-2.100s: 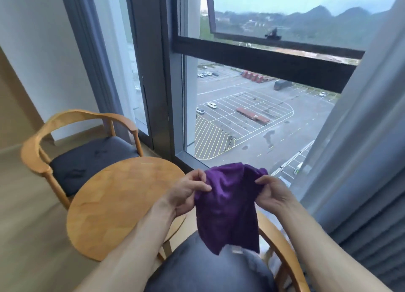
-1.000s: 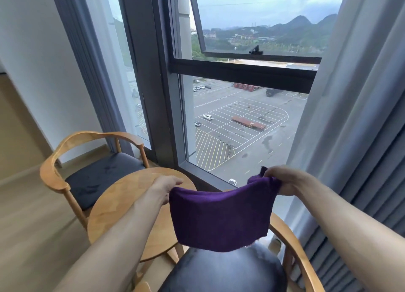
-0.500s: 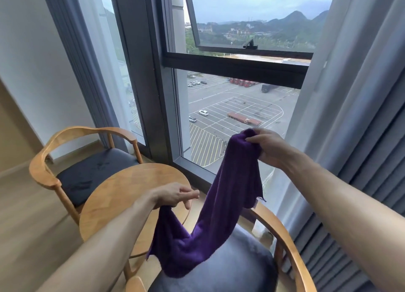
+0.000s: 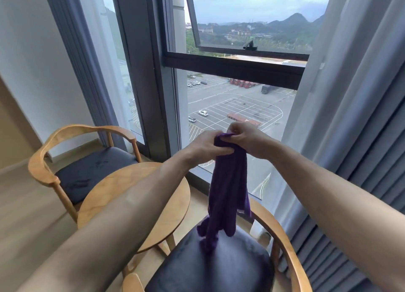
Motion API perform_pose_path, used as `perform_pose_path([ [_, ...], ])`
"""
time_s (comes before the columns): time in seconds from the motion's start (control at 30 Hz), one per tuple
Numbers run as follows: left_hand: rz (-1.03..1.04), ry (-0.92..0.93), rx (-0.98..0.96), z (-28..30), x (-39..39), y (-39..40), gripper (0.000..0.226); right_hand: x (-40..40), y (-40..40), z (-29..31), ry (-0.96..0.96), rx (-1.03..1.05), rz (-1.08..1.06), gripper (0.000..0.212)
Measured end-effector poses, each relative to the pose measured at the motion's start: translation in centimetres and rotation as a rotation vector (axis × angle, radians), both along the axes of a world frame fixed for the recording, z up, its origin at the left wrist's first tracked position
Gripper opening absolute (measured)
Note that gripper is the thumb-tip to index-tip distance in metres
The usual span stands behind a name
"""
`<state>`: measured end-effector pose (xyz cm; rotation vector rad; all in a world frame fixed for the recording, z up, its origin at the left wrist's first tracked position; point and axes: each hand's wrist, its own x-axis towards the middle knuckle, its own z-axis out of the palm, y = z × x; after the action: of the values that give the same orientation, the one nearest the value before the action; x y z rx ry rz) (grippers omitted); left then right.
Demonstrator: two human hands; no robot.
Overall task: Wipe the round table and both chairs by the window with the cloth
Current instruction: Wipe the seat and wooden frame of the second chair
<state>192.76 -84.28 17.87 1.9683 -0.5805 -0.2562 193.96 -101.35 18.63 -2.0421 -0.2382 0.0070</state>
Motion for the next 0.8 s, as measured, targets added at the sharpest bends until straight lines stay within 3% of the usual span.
perform_pose_path([
  [0.2, 0.048, -0.006, -0.139, 2.3, -1.2, -0.7, 0.019, -1.0, -1.3, -1.3, 0.080, 0.335, 0.115, 0.028],
  [0.27, 0.101, -0.061, -0.159, 3.3, -1.2, -0.9, 0.017, -1.5, -2.0, -2.5, 0.080, 0.384, 0.175, 0.018],
  [0.3, 0.128, -0.091, -0.164, 3.9, -1.1, -0.8, 0.017, -1.7, -2.1, -3.3, 0.066, 0.331, 0.156, 0.018],
  [0.43, 0.199, -0.122, -0.168, 5.7, -0.6, 0.1, 0.020, -2.5, -2.5, -6.7, 0.003, -0.293, -0.161, 0.026],
  [0.5, 0.252, -0.114, -0.161, 6.1, 0.0, 0.9, 0.021, -2.7, -3.7, -8.0, 0.044, -0.473, -0.292, 0.027],
  [0.6, 0.290, -0.101, -0.128, 6.3, 0.4, 3.2, 0.020, -2.7, -6.5, -7.8, 0.078, -0.500, -0.403, 0.032],
  [0.7, 0.305, -0.121, 0.069, 5.9, 0.6, 6.3, 0.018, -2.3, -8.6, -5.9, 0.033, -0.556, -0.447, 0.033],
  [0.8, 0.306, 0.057, 0.051, 5.0, 0.5, 8.3, 0.021, -1.7, -9.4, -3.6, -0.001, -0.681, -0.454, 0.026],
])
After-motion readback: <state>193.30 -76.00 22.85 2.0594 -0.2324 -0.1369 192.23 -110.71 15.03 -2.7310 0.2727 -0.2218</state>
